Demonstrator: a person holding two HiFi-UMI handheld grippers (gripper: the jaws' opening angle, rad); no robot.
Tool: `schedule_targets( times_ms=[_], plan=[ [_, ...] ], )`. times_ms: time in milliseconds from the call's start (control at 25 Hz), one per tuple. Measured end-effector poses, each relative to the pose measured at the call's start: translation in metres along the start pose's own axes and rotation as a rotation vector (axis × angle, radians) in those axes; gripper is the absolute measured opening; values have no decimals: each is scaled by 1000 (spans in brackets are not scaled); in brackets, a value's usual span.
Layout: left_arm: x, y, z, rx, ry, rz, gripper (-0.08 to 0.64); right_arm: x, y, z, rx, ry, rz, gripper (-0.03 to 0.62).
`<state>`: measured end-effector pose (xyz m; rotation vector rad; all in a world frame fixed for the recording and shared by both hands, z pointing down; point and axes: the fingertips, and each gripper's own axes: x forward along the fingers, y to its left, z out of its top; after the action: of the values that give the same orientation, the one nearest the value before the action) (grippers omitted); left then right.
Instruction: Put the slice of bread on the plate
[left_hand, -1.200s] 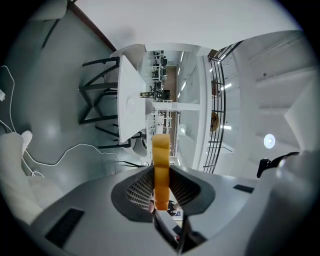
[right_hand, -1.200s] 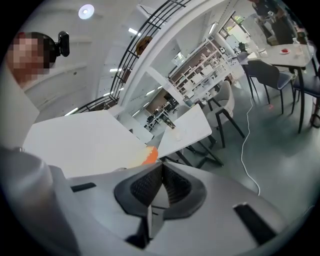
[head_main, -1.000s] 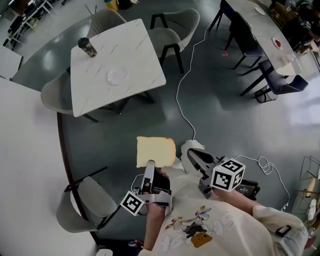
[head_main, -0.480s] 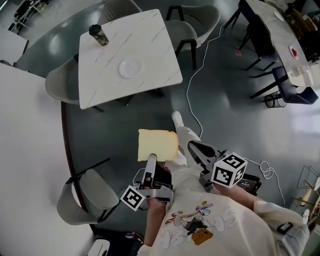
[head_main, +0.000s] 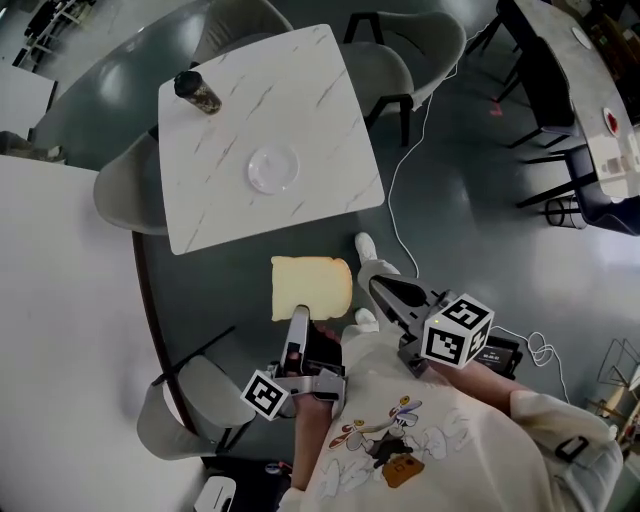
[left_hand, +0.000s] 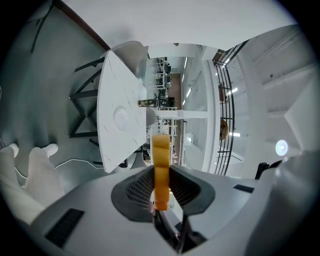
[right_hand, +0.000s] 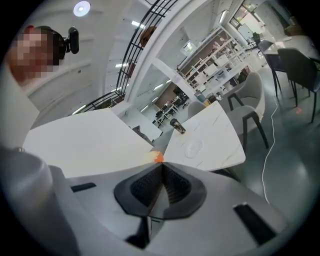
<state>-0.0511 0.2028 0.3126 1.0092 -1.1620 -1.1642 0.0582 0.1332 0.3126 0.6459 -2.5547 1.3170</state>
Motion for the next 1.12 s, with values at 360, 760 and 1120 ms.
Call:
schedule_targets(
  times_ms=[360, 760, 1120],
  plan=[
    [96, -15, 30, 19, -56, 35, 94, 74, -36, 82, -12, 53, 77, 6],
    [137, -3, 58, 7, -121, 79, 94, 110, -55, 121, -41, 87, 104, 6],
    [167, 12, 92, 2, -107, 104, 94, 151, -66, 144, -107, 124, 75, 6]
  ],
)
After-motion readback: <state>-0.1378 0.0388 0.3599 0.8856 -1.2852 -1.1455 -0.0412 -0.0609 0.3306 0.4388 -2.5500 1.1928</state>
